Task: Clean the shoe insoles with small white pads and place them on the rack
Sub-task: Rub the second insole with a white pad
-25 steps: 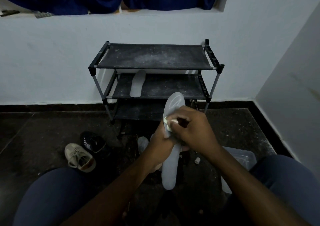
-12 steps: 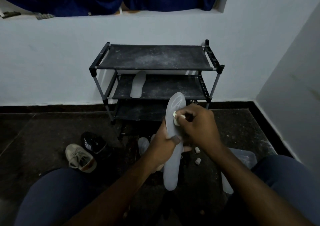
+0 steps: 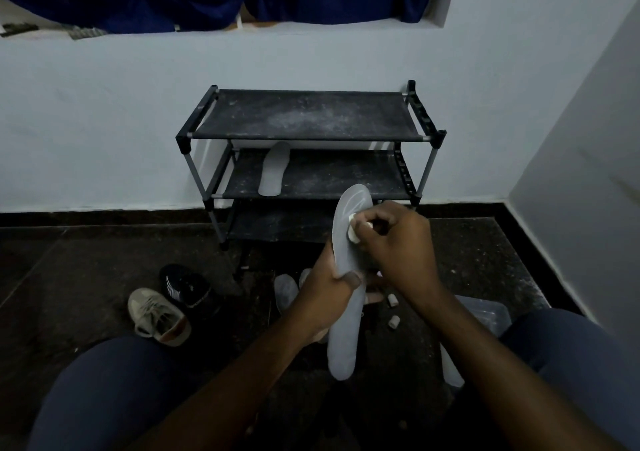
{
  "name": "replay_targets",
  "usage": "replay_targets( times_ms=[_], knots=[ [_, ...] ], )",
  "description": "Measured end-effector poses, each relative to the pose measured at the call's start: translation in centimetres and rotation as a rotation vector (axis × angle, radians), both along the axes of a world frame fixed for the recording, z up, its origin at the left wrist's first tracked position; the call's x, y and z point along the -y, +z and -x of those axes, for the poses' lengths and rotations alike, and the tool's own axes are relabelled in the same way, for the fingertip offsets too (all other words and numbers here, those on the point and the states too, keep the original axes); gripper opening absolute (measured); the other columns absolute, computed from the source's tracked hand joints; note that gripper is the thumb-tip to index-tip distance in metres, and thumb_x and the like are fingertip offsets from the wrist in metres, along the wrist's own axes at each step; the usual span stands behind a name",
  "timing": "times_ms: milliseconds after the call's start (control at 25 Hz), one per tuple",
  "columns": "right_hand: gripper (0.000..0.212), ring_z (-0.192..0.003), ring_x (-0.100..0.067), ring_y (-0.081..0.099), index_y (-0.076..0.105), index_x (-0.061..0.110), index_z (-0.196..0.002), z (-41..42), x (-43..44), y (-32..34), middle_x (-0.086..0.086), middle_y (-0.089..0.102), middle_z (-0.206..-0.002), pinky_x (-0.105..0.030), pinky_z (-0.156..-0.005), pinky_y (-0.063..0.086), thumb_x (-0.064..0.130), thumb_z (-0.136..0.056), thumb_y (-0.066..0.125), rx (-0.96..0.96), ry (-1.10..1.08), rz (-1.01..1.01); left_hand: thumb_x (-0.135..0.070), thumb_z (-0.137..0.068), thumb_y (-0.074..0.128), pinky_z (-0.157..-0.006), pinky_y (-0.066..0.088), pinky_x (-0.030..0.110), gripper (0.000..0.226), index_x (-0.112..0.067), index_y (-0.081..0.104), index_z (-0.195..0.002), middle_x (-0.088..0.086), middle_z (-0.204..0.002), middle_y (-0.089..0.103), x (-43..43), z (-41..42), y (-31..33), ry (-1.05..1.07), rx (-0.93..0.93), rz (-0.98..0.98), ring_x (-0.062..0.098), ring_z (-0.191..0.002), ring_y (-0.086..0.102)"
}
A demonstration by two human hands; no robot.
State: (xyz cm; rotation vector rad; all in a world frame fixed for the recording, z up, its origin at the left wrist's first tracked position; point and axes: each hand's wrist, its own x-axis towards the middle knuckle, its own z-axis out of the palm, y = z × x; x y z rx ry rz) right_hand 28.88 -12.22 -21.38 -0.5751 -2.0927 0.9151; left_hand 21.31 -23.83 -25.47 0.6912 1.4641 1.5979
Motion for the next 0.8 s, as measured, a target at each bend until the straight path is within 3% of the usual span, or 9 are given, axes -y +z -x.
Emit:
replay_targets(
  times_ms=[120,200,280,440,560,640,720,800],
  knots=[
    [0.008,-0.081,-0.004,0.068,0.077,0.012,-0.082,-0.2,1.3,-0.1,0.007,0.073,-0.086,-0.028,-0.077,0.056,0.005,-0.085,0.075,0.032,0.099,-0.054,-0.004,-0.091,0.064,-0.099,0.055,0.052,0.058,-0.026,0.047,-0.142,0.012,-0.134,0.062,-0.3,0.2,-0.4,0.044,-0.104,0.055,0.022,-0.118,0.066],
    [0.007,-0.080,-0.004,0.068,0.076,0.013,-0.082,-0.3,0.4,-0.3,0.007,0.072,-0.086,-0.032,-0.077,0.057,0.006,-0.085,0.075,0.049,0.045,-0.032,0.001,-0.093,0.059,-0.093,0.056,0.059,0.060,-0.028,0.046,-0.144,0.017,-0.134,0.062,-0.1,0.2,-0.6,0.027,0.020,0.012,0.032,-0.116,0.067],
    [0.008,-0.077,-0.005,0.067,0.076,0.015,-0.082,-0.3,-0.7,-0.3,0.006,0.071,-0.084,-0.038,-0.075,0.058,0.009,-0.087,0.073,0.027,-0.046,0.007,0.006,-0.095,0.051,-0.091,0.055,0.064,0.067,-0.034,0.042,-0.148,0.014,-0.134,0.063,-0.1,0.2,-0.7,0.016,0.020,0.019,0.037,-0.114,0.067],
    [0.008,-0.080,-0.005,0.067,0.077,0.013,-0.082,-0.1,0.7,0.1,0.006,0.072,-0.085,-0.031,-0.076,0.056,0.006,-0.086,0.074,0.032,0.070,-0.070,-0.001,-0.092,0.062,-0.099,0.054,0.054,0.064,-0.033,0.044,-0.145,0.002,-0.133,0.064,-0.2,0.3,-0.6,0.036,-0.156,0.075,0.021,-0.120,0.065],
    [0.009,-0.080,-0.003,0.067,0.076,0.014,-0.082,-0.3,0.2,-0.1,0.007,0.071,-0.085,-0.027,-0.076,0.056,0.007,-0.086,0.074,0.040,0.047,-0.068,0.006,-0.097,0.054,-0.091,0.056,0.061,0.063,-0.031,0.042,-0.146,0.015,-0.133,0.063,-0.2,0.2,-0.5,-0.002,-0.029,0.018,0.031,-0.114,0.068],
    [0.008,-0.077,-0.003,0.066,0.076,0.015,-0.083,-0.3,-1.1,-0.2,0.007,0.070,-0.085,-0.029,-0.075,0.057,0.009,-0.088,0.073,0.022,-0.066,-0.016,0.013,-0.099,0.045,-0.085,0.060,0.056,0.063,-0.029,0.040,-0.145,0.022,-0.131,0.062,0.0,-0.2,0.1,-0.045,0.063,-0.018,0.039,-0.106,0.069],
    [0.009,-0.078,-0.003,0.066,0.077,0.015,-0.084,-0.3,-0.9,-0.1,0.007,0.070,-0.085,-0.027,-0.075,0.057,0.008,-0.088,0.074,0.016,-0.059,-0.014,0.011,-0.099,0.048,-0.088,0.059,0.055,0.058,-0.029,0.043,-0.140,0.024,-0.130,0.062,0.0,-0.3,0.4,-0.046,0.062,-0.015,0.038,-0.106,0.068],
    [0.009,-0.082,-0.003,0.067,0.077,0.014,-0.084,-0.1,0.5,0.0,0.006,0.072,-0.088,-0.021,-0.078,0.055,0.005,-0.086,0.074,0.027,0.062,-0.071,0.002,-0.095,0.059,-0.098,0.054,0.057,0.053,-0.027,0.046,-0.138,0.018,-0.131,0.063,-0.2,-0.1,0.1,0.016,-0.031,0.053,0.033,-0.117,0.065]
  ],
)
